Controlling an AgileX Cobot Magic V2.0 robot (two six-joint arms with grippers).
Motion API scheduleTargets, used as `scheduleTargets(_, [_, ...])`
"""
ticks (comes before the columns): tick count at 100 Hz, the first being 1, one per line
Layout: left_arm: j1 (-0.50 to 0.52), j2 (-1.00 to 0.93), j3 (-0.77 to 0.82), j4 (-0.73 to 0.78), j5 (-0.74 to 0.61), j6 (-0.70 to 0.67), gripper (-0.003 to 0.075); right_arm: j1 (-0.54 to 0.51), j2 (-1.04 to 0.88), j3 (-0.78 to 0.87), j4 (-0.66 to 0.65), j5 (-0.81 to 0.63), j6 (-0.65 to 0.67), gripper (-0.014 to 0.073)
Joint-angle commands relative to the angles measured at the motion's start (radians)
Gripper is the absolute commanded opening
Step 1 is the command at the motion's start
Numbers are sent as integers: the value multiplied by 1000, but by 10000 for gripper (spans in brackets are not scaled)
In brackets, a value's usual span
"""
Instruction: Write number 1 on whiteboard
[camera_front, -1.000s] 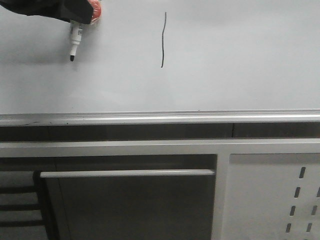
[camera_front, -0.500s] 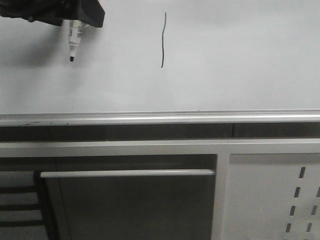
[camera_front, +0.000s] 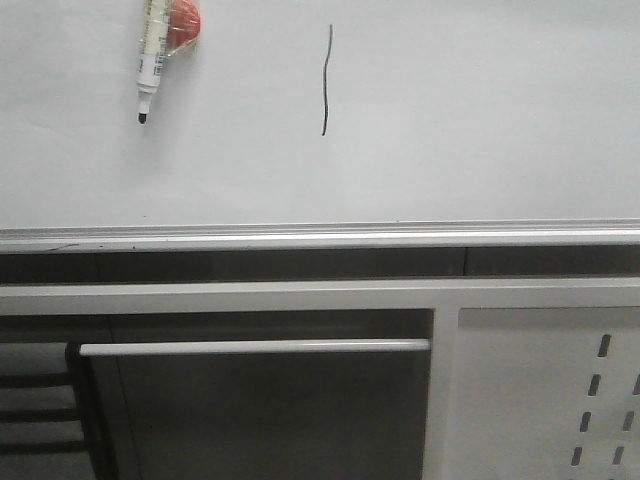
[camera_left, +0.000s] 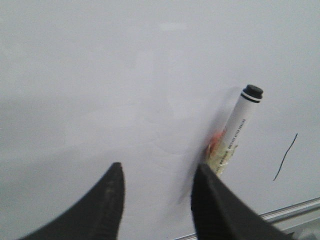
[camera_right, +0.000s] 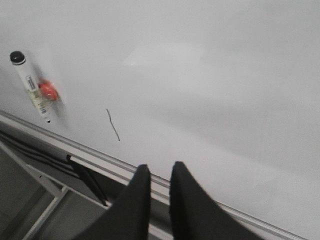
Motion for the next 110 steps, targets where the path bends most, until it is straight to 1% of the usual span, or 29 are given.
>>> scheduleTargets(1, [-1, -82, 6, 21, -7, 12, 8, -12, -83, 55, 23, -129, 5, -73])
scheduleTargets(2, [-1, -95, 9, 21, -7, 12, -25, -12, -105, 73, 25, -144, 5, -70])
scheduleTargets(15, [-1, -220, 97, 25, 8, 12, -20, -12, -258, 253, 28, -313, 1, -69])
scheduleTargets(25, [-1, -314, 174, 45, 37, 12, -20, -12, -389, 406, 30, -408, 1, -70])
scheduleTargets(35, [-1, -406, 259, 75, 83, 12, -20, -12, -522, 535, 39, -450, 1, -70])
scheduleTargets(48, [-1, -523, 346, 75, 80, 9, -20, -12, -657, 659, 76, -480, 1, -70])
scheduleTargets(58, [-1, -599, 375, 69, 62, 9, -20, -12, -733, 703, 86, -470, 1, -70])
scheduleTargets(72, [-1, -664, 389, 52, 34, 9, -20, -12, -772, 708, 86, -468, 1, -70])
scheduleTargets(97, [-1, -671, 389, -16, 31, 9, -20, -12, -772, 708, 86, -460, 1, -70])
scheduleTargets(110, [-1, -671, 389, -16, 31, 9, -20, -12, -772, 708, 86, -460, 1, -70])
